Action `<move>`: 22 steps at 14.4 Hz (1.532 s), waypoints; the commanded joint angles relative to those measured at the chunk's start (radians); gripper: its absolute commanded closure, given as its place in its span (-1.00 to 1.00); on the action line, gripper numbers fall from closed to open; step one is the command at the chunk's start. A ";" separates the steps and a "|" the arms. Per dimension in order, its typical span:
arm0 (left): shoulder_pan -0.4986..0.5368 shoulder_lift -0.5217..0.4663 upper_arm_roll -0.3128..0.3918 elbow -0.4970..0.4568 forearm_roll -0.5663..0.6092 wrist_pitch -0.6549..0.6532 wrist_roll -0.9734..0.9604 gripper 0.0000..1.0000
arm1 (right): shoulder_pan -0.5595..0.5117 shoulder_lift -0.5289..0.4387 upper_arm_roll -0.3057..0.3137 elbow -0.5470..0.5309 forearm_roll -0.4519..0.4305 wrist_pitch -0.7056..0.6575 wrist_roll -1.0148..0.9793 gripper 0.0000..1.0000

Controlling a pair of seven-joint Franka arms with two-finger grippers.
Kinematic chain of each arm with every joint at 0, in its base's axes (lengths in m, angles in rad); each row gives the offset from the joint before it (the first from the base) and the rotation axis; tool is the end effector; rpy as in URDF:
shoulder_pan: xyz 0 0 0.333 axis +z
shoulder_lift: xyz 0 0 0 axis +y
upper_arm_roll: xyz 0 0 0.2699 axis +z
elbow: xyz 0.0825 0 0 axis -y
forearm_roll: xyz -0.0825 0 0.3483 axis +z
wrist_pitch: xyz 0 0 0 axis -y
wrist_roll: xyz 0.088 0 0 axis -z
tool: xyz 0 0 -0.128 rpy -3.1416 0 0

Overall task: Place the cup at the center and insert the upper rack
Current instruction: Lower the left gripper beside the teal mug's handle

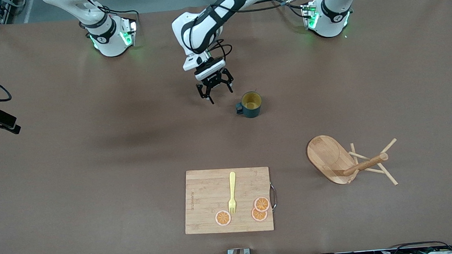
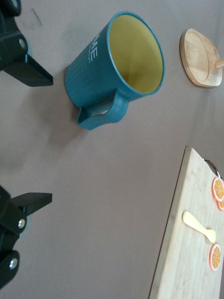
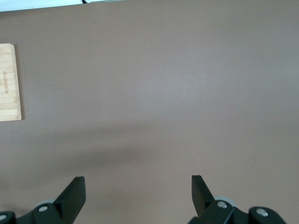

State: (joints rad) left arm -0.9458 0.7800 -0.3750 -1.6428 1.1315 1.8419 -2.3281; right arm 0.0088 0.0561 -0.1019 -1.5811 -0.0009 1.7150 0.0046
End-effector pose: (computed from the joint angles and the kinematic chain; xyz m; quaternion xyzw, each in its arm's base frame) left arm 0.2452 -0.5415 0.1452 -0.8963 -0.1972 -0.3802 0.1151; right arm 0.5459 -0.0498 0.5364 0.9981 -0.0486 0.0389 0.0050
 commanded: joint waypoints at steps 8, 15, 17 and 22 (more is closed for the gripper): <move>-0.117 0.016 0.106 -0.026 0.086 -0.052 -0.025 -1.00 | 0.022 -0.038 0.002 0.006 -0.002 -0.049 -0.011 -1.00; -0.137 0.044 0.133 -0.019 0.240 -0.073 -0.058 -1.00 | 0.020 -0.036 -0.001 0.007 0.005 -0.048 -0.018 -1.00; -0.136 0.048 0.136 -0.020 0.252 -0.073 -0.085 -1.00 | 0.025 -0.036 0.002 0.007 0.001 -0.054 0.052 -1.00; -0.136 0.088 0.146 -0.020 0.277 -0.073 -0.102 -1.00 | 0.025 -0.038 0.002 0.007 -0.007 -0.061 -0.012 -1.00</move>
State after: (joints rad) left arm -1.0733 0.8531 -0.2328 -1.6698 1.3845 1.7832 -2.4128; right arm 0.0280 0.0352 -0.0989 -1.5653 -0.0009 1.6615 0.0140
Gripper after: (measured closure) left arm 0.000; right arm 0.000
